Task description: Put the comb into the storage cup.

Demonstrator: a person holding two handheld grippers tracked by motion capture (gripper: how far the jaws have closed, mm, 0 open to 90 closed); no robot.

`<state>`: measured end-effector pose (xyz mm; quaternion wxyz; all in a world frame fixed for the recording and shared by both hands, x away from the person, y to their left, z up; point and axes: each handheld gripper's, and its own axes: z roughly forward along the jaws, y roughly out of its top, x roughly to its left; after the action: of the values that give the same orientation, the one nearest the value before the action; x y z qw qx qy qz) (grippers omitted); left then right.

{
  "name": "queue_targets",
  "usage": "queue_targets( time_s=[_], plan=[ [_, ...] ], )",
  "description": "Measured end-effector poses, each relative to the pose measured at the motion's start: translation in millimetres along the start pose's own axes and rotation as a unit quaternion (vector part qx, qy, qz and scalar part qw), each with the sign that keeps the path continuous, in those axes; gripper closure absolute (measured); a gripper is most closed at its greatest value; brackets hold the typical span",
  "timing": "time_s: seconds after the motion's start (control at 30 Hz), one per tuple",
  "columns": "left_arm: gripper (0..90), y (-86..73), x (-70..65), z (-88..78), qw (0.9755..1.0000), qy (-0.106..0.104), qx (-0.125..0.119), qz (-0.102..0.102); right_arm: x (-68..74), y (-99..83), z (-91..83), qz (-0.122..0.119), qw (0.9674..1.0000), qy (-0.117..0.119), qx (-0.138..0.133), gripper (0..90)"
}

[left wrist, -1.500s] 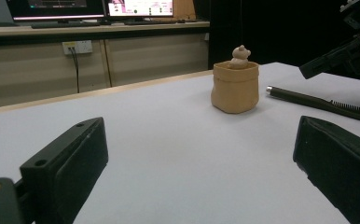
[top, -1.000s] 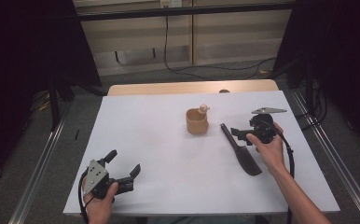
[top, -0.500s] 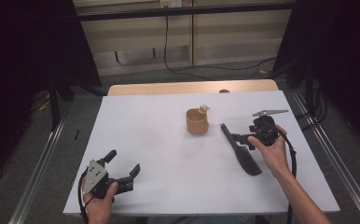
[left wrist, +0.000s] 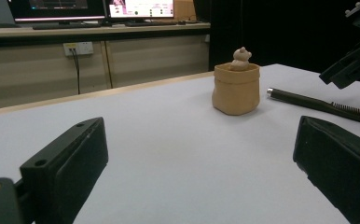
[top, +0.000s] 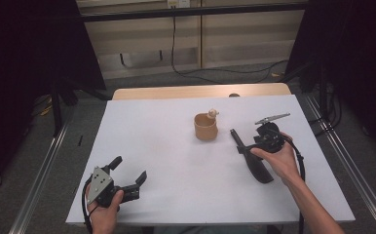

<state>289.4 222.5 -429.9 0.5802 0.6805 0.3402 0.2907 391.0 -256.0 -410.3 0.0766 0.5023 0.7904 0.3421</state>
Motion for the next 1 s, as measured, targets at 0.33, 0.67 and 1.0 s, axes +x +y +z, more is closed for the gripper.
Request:
queue_targets(
  time_s=[0.33,0.67,1.0],
  plan=[
    [3.2,0.1,-0.4,1.0,1.0,-0.002,0.001,0.0,-0.8,7.3,15.0,-0.011,0.9983,-0.007,0.056,23.8],
    [3.2,0.0,-0.2,1.0,1.0,-0.002,0.001,0.0,-1.5,13.4,29.4,-0.007,0.9945,-0.02,0.103,32.9],
    [3.2,0.2,0.3,1.6,1.0,-0.003,0.002,0.001,-2.1,14.3,31.4,-0.004,0.9916,-0.034,0.125,46.6]
  ],
)
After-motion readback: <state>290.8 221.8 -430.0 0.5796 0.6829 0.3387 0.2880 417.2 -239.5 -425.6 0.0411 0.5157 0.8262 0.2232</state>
